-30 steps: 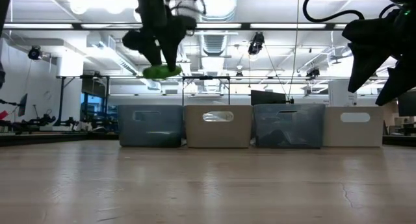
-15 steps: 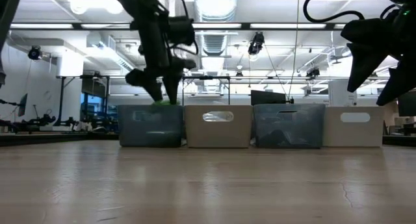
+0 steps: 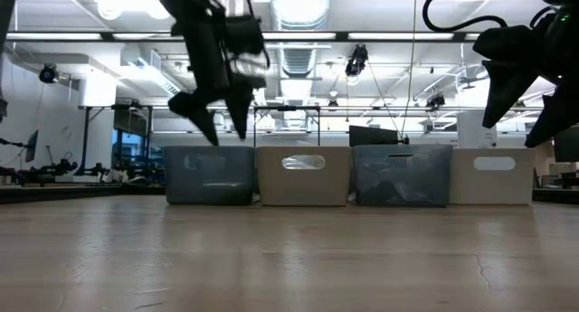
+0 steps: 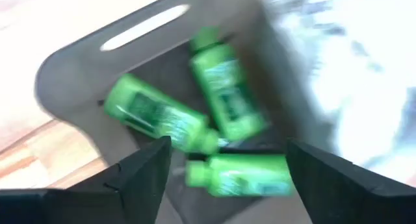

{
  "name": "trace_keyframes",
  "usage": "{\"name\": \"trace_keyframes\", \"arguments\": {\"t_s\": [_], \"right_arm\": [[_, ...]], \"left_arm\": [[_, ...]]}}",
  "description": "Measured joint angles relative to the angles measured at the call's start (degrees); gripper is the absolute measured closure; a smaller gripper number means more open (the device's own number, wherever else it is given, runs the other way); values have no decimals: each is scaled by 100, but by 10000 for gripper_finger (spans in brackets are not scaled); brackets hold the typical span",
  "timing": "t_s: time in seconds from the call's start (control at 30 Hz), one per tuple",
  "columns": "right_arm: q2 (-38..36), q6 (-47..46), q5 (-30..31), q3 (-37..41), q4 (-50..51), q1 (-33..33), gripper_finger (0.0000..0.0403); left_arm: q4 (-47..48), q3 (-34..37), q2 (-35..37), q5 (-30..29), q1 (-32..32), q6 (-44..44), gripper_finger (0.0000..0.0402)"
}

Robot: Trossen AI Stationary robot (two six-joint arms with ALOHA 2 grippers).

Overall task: Pick & Place Travel size toiletries
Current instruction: Return to Home Position

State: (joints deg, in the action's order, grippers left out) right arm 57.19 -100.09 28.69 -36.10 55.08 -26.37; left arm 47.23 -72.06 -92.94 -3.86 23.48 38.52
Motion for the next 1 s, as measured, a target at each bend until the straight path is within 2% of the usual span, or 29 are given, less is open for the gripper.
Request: {"name": "trace_keyframes", "arguments": {"t_s": [0.2, 0.33, 0.53, 0.6, 0.7, 0.77, 0.9, 1.0], "right_arm": [[0, 324, 40, -1, -118, 0, 39], [4, 1488, 153, -157, -535, 0, 39], [-17, 3224, 136, -519, -556, 2, 39], [-17, 3278, -18, -682, -568, 2, 39], [-17, 3309, -60, -912, -646, -2, 39], [-17, 3592, -180, -1095, -690, 0, 39], [-38, 4513, -820, -1464, -1118, 0, 39], [-104, 5173, -1427, -1606, -1739, -2, 39]], "left_arm": [[-110, -223, 682, 52, -430, -292, 89], [-352, -215, 1219, 53, -818, -355, 92], [-327, -172, 1862, -102, -1313, -543, 88], [-302, -172, 2034, -130, -1333, -652, 87], [-336, -172, 2247, -125, -1368, -87, 87], [-543, -172, 2343, 113, -1508, -343, 87], [-1313, -172, 2456, 1144, -1880, -1105, 87], [-2105, -147, 2474, 1348, -2113, -1416, 87]]}}
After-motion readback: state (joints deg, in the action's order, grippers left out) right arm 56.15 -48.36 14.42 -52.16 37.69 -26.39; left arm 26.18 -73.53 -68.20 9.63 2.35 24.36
